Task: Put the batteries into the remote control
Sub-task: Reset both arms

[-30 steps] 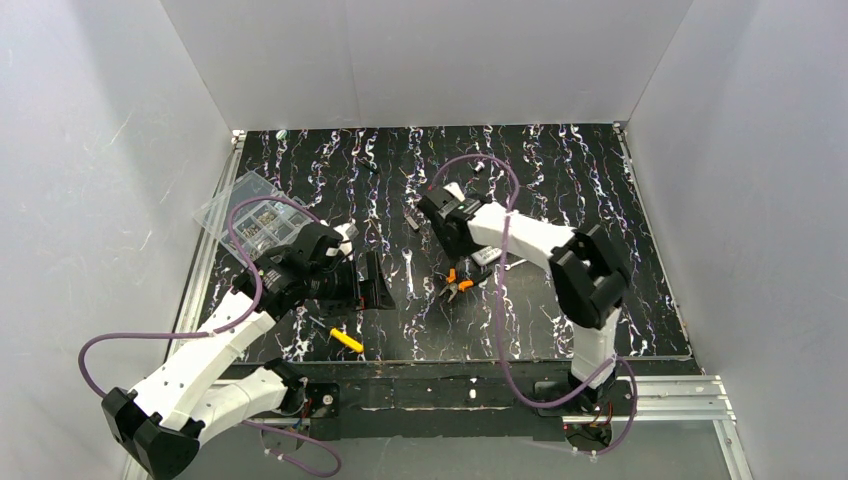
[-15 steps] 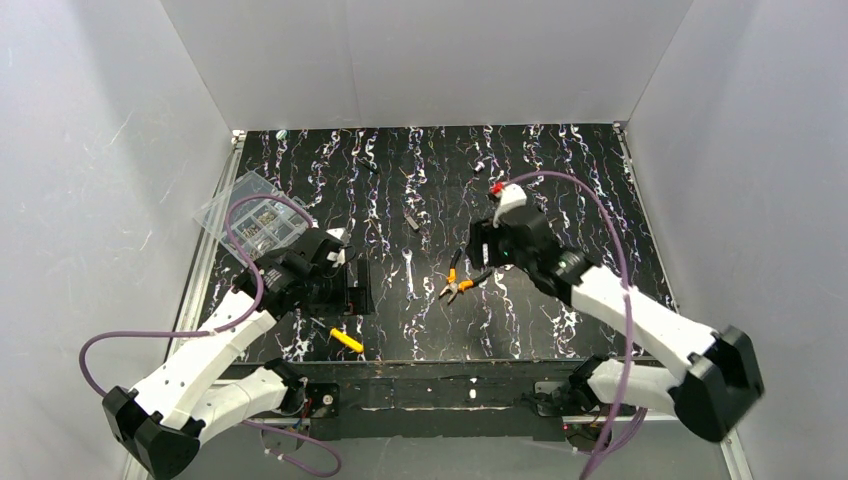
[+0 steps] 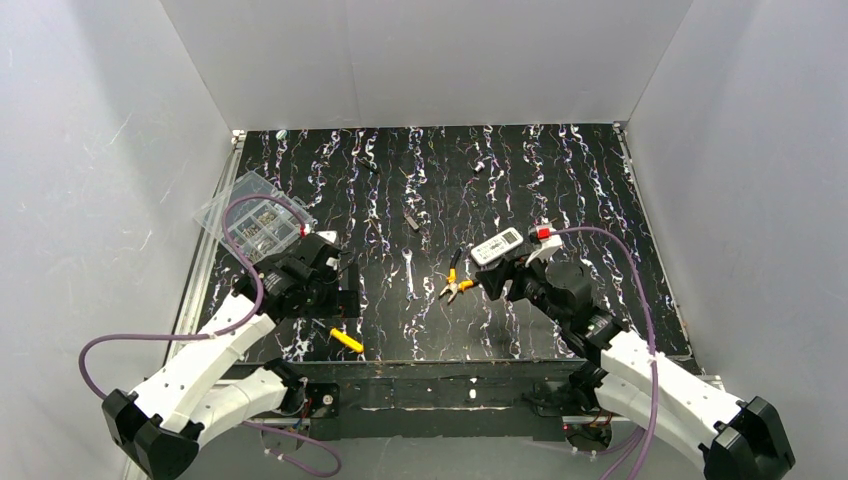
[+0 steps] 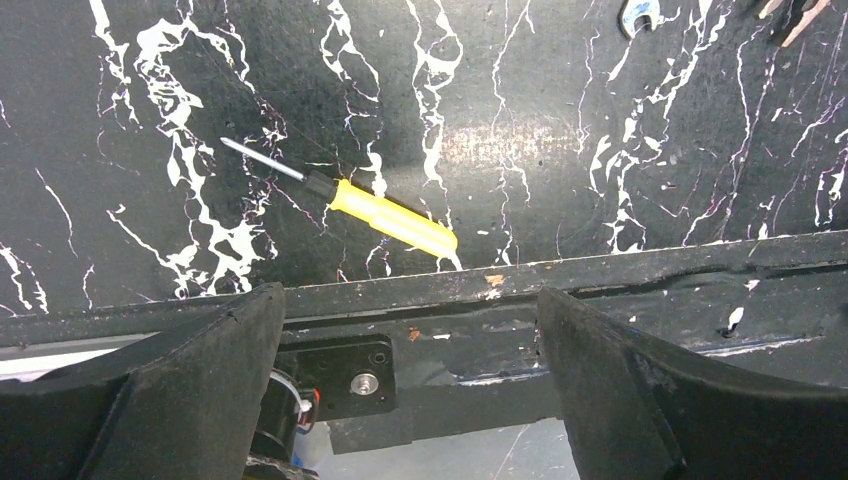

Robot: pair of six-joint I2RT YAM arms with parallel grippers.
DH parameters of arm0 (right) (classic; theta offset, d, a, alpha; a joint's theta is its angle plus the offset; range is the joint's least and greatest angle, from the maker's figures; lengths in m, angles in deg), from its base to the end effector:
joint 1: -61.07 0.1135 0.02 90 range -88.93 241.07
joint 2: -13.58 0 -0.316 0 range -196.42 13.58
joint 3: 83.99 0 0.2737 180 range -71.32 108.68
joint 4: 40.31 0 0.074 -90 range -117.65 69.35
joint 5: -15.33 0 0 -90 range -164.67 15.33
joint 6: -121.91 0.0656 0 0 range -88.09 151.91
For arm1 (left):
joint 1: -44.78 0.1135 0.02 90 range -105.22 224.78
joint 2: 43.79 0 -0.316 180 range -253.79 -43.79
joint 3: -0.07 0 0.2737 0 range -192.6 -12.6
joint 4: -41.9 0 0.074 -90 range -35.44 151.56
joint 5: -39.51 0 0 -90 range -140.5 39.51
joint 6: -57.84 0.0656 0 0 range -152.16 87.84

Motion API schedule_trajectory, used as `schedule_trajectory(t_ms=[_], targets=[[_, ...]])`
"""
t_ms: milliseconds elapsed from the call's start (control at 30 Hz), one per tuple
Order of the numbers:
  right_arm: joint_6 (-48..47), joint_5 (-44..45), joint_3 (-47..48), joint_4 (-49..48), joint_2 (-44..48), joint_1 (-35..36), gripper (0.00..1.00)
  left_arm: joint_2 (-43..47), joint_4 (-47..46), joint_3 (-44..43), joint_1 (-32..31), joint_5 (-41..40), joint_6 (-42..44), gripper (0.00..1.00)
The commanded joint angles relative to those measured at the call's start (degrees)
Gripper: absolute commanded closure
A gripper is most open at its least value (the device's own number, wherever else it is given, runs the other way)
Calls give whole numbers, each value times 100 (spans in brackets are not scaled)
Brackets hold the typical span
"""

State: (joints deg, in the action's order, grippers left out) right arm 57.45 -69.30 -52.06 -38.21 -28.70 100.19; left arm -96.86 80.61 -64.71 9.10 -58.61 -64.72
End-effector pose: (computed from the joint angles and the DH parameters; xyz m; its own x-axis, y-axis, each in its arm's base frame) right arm 0.1524 0.1161 0.2469 -0.3912 0.2351 -0.8898 -0.4307 0.8076 0.4028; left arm 0.1857 -0.1219 0.3586 -0.5665 -0.2491 -0.7855 0.2020 0.8821 -0.4255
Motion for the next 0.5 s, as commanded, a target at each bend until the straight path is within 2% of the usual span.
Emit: schedule_trajectory(t_ms=[0,367,467], targets=[[278,-30,-221,-563,371,-9,23,176,509,122,36,-161,150,2],[-85,-88,78,-113,409,-9,23,327,370,226,35,154,73,2],[-141,-183,191,0,390,-9,23,459,221,255,35,25,-24,2]])
